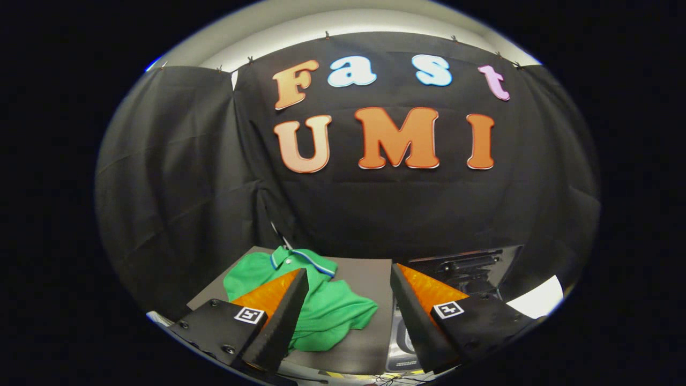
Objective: Put the clothes into the washing machine and then close the washing machine lid.
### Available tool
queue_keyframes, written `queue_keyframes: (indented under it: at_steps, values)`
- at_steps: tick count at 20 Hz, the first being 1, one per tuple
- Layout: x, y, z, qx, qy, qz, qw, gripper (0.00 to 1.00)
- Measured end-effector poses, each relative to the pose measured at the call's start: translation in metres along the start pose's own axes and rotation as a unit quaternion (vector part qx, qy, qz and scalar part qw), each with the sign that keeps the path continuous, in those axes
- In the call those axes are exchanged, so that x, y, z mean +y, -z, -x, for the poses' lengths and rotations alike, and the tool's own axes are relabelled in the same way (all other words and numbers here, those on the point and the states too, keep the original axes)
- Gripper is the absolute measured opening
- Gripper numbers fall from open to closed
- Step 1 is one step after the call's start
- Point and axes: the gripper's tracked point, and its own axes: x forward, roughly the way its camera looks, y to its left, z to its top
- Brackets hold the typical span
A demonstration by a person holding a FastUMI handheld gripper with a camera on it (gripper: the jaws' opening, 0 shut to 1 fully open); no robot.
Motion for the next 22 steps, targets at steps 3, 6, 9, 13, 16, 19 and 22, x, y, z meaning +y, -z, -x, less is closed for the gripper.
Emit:
queue_keyframes:
  at_steps: [3, 6, 9, 13, 16, 19, 22]
  values:
    - [0.032, 0.018, -0.015, 0.023, -0.023, 0.015, 0.999, 0.98]
    - [0.056, 0.032, -0.035, 0.046, -0.035, 0.020, 0.998, 0.99]
    - [0.072, 0.047, -0.048, 0.067, -0.045, 0.020, 0.996, 0.99]
    - [0.082, 0.066, -0.061, 0.093, -0.049, 0.019, 0.994, 0.99]
    - [0.084, 0.079, -0.069, 0.106, -0.044, 0.020, 0.993, 0.99]
    - [0.079, 0.091, -0.076, 0.122, -0.030, 0.026, 0.992, 0.99]
    - [0.077, 0.111, -0.086, 0.146, -0.026, 0.025, 0.989, 0.99]
